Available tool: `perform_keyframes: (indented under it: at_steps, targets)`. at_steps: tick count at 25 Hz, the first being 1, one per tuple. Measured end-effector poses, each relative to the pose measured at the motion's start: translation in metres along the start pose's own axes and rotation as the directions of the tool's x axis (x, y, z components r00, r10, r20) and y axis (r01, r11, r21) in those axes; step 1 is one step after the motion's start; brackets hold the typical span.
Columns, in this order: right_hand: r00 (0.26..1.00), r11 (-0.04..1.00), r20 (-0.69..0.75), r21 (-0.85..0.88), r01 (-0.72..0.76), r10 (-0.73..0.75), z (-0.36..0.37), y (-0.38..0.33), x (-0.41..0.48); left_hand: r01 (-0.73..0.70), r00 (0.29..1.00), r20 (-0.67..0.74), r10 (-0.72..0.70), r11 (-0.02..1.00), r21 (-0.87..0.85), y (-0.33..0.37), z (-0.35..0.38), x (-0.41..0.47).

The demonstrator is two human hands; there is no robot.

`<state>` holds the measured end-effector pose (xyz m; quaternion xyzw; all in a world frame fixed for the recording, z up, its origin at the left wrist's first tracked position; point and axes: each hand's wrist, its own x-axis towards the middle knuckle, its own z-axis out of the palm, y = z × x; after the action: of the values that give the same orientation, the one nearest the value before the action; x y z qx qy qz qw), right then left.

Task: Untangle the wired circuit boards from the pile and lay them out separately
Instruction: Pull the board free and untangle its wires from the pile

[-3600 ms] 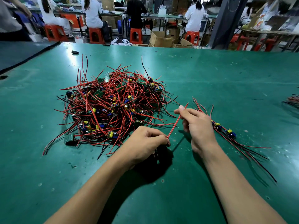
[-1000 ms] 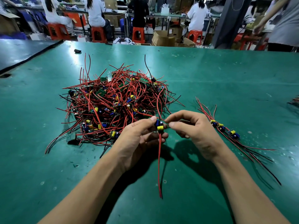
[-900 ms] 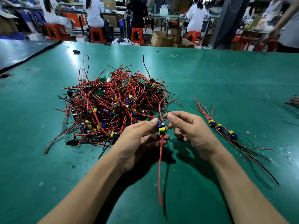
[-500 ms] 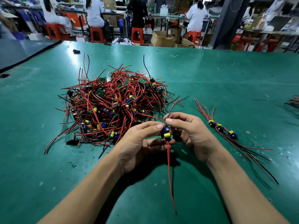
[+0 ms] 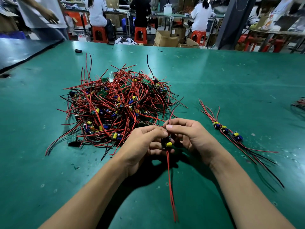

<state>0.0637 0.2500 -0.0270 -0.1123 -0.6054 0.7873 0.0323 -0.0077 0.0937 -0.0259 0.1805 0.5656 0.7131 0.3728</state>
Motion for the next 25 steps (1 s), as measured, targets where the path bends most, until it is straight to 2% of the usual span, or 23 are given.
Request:
perform_keyframes:
  at_steps: [5, 10, 14, 18, 22, 25]
  targets:
    - [0.997, 0.999, -0.072, -0.045, -0.023, 0.02, -0.002, 0.006, 0.002, -0.02, 0.997, -0.073, 0.026, 0.996, 0.083, -0.002, 0.001, -0.001]
    - [0.998, 0.986, -0.024, -0.155, 0.06, -0.064, 0.005, 0.009, 0.001, -0.118, 0.973, -0.176, 0.151, 0.976, 0.183, -0.005, -0.001, 0.0]
    - [0.998, 0.997, -0.065, -0.078, 0.007, -0.012, 0.011, 0.015, 0.001, -0.118, 0.968, -0.185, 0.167, 0.961, 0.25, -0.008, -0.001, 0.0]
    - [0.989, 0.965, -0.137, -0.26, 0.025, -0.063, 0.011, 0.015, 0.005, -0.071, 0.972, -0.195, 0.129, 0.957, 0.281, -0.008, -0.002, 0.003]
    - [0.954, 0.762, -0.156, -0.639, 0.099, -0.255, 0.004, 0.009, 0.006, -0.059, 0.974, -0.184, 0.128, 0.939, 0.339, -0.007, 0.001, 0.006]
    - [0.925, 0.711, -0.191, -0.694, 0.11, -0.329, 0.001, 0.008, 0.007, -0.032, 0.973, -0.202, 0.112, 0.932, 0.362, -0.006, 0.002, 0.007]
